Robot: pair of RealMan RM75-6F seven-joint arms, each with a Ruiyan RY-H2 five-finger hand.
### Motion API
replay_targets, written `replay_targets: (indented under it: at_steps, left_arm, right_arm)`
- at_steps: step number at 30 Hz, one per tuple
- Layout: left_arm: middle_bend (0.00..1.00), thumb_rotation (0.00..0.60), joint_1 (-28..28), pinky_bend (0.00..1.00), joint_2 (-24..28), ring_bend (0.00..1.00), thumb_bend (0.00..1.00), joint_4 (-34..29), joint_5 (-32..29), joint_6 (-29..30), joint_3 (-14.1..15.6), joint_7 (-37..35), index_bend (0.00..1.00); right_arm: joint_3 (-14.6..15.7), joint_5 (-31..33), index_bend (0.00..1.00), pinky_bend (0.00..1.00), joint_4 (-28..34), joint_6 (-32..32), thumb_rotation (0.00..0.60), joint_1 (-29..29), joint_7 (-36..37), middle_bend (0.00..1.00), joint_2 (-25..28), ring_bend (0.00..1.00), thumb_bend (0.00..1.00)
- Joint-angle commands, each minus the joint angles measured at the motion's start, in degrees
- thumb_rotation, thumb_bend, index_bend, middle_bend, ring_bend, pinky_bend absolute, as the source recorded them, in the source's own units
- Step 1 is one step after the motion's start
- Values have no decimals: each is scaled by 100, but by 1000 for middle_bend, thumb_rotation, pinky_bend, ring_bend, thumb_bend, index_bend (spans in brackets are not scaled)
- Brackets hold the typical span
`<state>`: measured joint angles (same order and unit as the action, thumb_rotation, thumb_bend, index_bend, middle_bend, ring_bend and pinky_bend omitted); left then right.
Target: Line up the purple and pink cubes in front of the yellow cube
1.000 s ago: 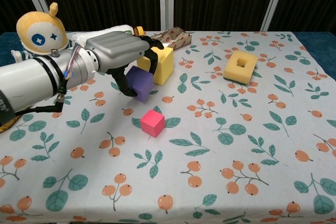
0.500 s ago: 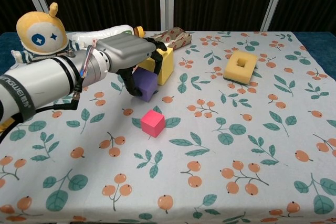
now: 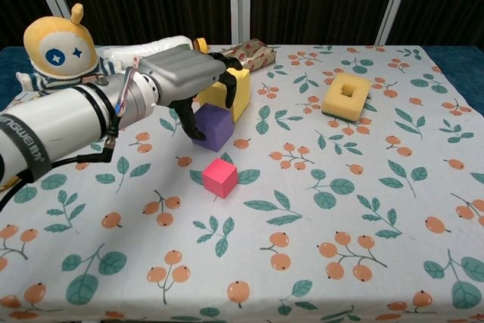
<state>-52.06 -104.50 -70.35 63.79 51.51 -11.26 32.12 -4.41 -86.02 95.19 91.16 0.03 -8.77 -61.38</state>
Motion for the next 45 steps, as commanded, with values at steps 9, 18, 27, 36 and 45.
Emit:
replay_targets:
  at_steps: [9, 18, 27, 36, 45]
  left_arm:
    - [20, 600, 294, 160, 67, 67, 15, -133, 1094, 816, 380, -602, 99]
    - [0, 600, 97, 158, -369, 21, 0, 650, 1311, 743, 316, -480, 51]
    - [0, 600, 133, 150, -369, 17, 0, 594, 1208, 594, 339, -131, 51]
    - [0, 600, 63, 150, -572, 17, 0, 901, 1097, 492, 162, -229, 51]
    - [0, 600, -10, 150, -761, 17, 0, 1297, 1020, 367, 39, -429, 51]
  right_arm:
    - [17, -82, 109, 188, -11, 37, 600, -18, 22, 139, 3, 59, 150]
    - [8, -112, 109, 188, 37, 134, 600, -71, -12, 139, 48, 60, 150]
    - [2, -115, 109, 188, 3, 150, 600, -89, 24, 139, 32, 59, 150]
    - [-9, -121, 109, 188, 0, 187, 600, -113, 38, 133, 38, 60, 150]
    - [-16, -94, 109, 188, 37, 170, 600, -121, -8, 129, 54, 59, 150]
